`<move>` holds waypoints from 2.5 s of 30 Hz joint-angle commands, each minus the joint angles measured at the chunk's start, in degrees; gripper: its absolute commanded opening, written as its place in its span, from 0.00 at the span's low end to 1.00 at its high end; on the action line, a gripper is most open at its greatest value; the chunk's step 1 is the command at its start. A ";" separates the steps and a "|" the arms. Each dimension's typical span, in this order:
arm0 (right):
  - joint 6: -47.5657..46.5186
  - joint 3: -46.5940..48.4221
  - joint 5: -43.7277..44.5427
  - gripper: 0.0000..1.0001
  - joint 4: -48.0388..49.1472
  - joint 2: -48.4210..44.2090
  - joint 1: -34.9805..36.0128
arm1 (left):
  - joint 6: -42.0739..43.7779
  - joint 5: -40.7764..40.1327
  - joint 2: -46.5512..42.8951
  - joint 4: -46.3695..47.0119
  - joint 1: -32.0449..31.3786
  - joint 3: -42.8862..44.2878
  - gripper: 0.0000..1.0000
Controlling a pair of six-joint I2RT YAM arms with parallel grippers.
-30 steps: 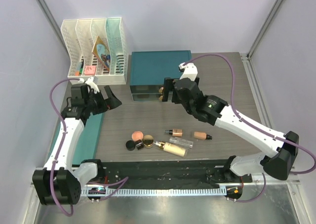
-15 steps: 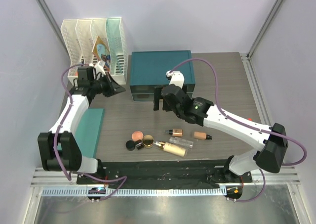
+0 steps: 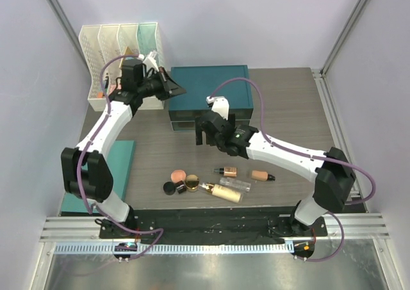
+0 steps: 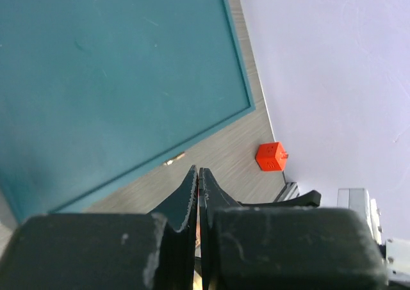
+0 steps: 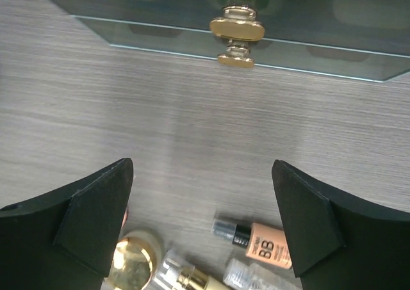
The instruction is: Organize the makeup
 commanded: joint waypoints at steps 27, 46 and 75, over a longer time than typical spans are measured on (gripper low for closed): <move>3.13 12.24 3.60 0.72 4.97 15.51 -7.55 | 2.35 -15.77 18.67 -29.06 -3.85 19.31 0.00; 1.55 13.47 9.66 0.12 7.17 17.18 -7.63 | 4.02 -14.36 19.28 -28.97 -3.85 16.50 0.00; -1.00 14.17 13.51 0.58 11.03 19.91 -8.34 | 4.63 -12.69 19.46 -28.45 -3.85 12.37 0.00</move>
